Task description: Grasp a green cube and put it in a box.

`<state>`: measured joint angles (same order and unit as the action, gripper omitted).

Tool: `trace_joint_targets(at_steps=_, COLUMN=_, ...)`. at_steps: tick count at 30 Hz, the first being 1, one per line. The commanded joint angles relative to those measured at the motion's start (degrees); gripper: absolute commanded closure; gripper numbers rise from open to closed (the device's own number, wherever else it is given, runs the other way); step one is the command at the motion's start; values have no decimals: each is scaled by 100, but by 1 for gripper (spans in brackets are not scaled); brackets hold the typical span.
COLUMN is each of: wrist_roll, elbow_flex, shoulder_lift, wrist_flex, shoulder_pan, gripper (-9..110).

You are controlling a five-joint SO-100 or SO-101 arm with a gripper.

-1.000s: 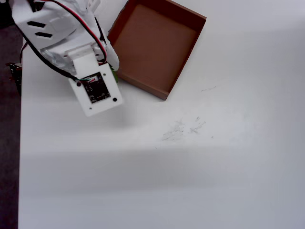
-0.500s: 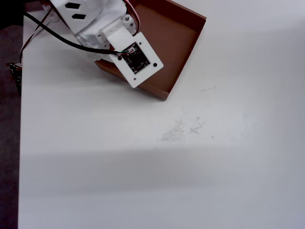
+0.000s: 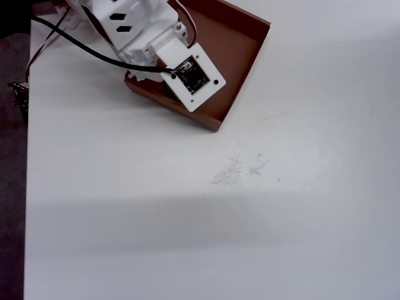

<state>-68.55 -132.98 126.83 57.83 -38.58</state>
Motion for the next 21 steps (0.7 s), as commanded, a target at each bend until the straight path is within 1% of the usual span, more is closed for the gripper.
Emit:
trace_joint_targets(at_steps=1, wrist_roll=18, elbow_flex=123, shoulder_lift=211, wrist_flex=114, shoulder_pan=53, gripper=85)
trace_joint_targets(at_steps=21, wrist_roll=18, elbow_flex=132, shoulder_lift=272, wrist_flex=185, shoulder_pan=255, gripper=85)
